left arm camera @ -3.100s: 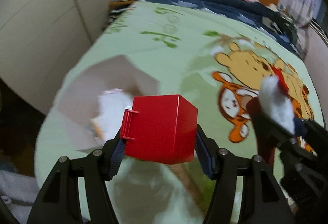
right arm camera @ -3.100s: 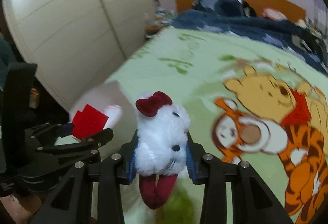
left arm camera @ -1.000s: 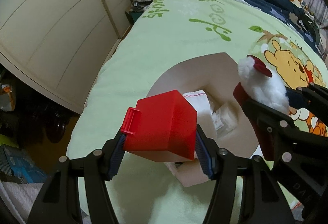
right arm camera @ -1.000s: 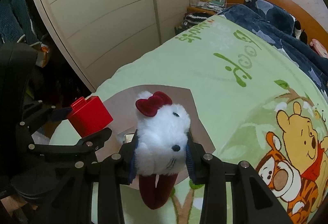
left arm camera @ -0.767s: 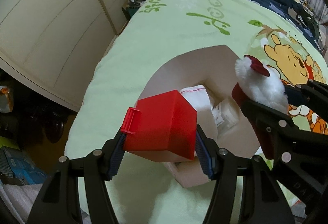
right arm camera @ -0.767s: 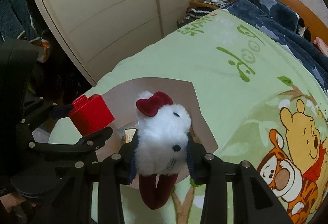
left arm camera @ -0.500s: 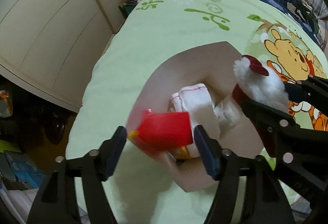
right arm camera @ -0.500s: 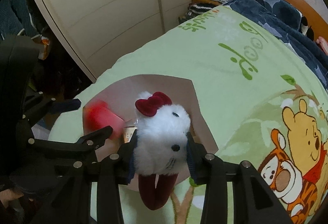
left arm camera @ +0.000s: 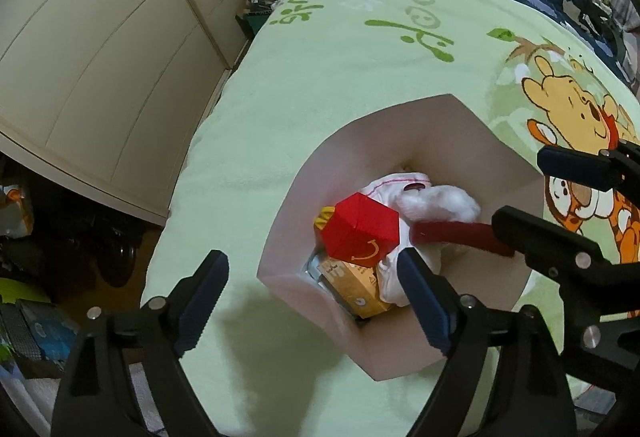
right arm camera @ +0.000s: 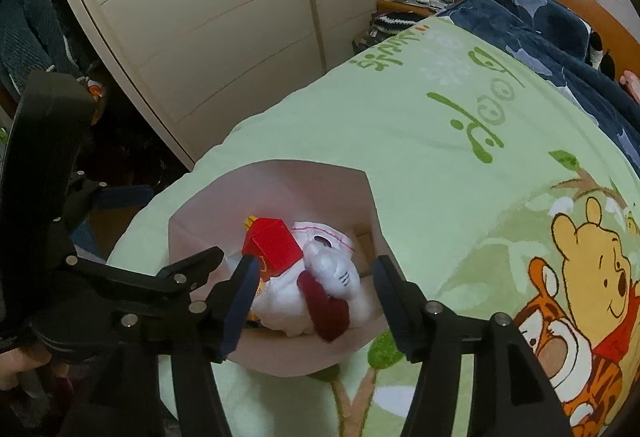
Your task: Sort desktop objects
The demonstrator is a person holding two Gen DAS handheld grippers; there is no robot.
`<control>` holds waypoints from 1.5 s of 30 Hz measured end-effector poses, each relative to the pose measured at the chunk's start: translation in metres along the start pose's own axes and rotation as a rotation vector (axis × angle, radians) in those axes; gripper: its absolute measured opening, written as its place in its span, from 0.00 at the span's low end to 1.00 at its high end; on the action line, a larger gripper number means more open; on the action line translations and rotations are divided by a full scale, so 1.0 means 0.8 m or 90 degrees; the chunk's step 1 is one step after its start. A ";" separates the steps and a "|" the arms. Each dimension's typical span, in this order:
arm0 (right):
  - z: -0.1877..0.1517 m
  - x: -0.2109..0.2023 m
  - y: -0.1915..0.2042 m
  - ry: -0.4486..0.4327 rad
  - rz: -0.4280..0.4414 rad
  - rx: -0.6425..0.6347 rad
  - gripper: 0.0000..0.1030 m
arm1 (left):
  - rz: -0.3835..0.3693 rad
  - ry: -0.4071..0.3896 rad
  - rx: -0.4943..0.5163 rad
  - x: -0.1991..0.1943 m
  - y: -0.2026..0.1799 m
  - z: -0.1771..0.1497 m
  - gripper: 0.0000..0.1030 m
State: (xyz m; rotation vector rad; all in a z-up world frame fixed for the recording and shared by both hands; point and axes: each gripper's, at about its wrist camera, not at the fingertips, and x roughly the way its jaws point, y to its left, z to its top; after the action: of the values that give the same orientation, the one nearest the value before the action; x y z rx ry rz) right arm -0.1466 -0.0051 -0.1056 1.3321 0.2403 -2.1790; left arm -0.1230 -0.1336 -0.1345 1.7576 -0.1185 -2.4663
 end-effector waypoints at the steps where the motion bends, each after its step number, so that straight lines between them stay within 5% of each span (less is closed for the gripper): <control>1: 0.000 -0.004 0.000 -0.005 -0.002 -0.001 0.59 | 0.000 -0.005 -0.004 -0.004 0.001 0.000 0.85; 13: -0.013 -0.065 0.000 -0.055 -0.045 0.057 0.59 | 0.006 -0.070 -0.099 -0.074 0.012 -0.008 0.92; 29: -0.103 -0.179 0.020 -0.083 -0.150 0.125 0.59 | -0.023 -0.082 -0.094 -0.160 -0.042 -0.077 0.93; 45: -0.154 -0.219 -0.011 -0.103 -0.111 0.254 0.59 | -0.015 -0.106 -0.061 -0.200 -0.085 -0.089 0.93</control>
State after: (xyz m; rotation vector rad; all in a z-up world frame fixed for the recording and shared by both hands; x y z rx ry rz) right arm 0.0023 0.1202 -0.0154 1.3709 -0.1556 -2.5627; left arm -0.0068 -0.0448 -0.0164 1.5234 0.0069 -2.5862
